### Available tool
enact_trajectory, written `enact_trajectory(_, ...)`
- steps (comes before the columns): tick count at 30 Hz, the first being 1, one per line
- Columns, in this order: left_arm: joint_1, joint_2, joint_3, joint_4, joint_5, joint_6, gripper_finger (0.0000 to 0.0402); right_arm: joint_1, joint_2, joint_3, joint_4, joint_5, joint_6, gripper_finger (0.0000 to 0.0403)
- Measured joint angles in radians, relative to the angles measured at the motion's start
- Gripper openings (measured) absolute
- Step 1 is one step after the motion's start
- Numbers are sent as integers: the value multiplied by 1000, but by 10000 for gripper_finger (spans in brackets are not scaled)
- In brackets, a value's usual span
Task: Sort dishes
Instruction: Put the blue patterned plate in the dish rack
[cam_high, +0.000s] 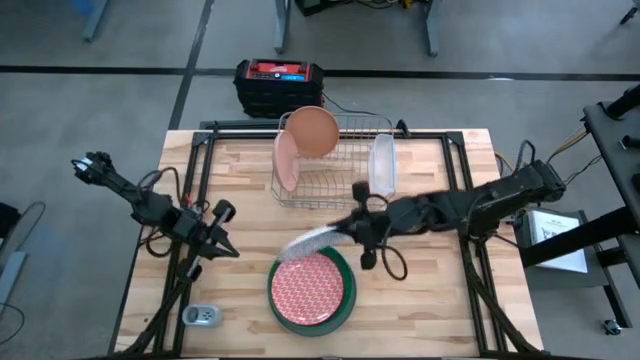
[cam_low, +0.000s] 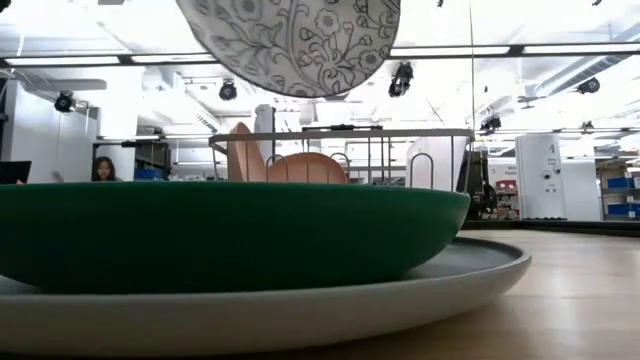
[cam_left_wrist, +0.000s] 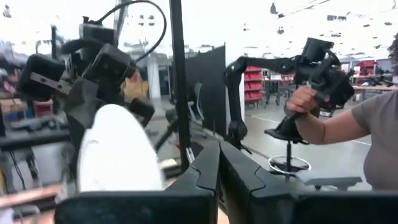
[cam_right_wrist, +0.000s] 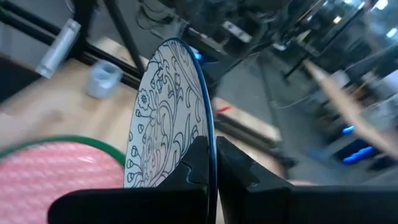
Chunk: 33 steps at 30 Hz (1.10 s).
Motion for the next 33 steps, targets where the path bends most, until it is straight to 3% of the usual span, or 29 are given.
enact_trajectory(4,0,-62,0,-2,0,48,0,-60,-6,115,-93,-6,-139,0)
enact_trajectory(8,0,-127,0,-16,0,94,0,-166,3,212,-212,-87,-258,0)
enact_trajectory(14,0,-218,0,-49,0,151,0,-360,5,278,-322,-360,-489,0)
enact_trajectory(21,0,-305,0,-68,-6,248,0,-583,29,280,-326,-620,-769,0)
enact_trajectory(25,0,-351,0,-68,-8,274,0,-650,74,280,-326,-642,-985,0)
enact_trajectory(28,0,-380,0,-83,-12,297,0,-673,112,280,-332,-680,-1058,0)
enact_trajectory(33,1,-411,0,-91,-111,312,0,-671,180,279,-356,-719,-1228,0)
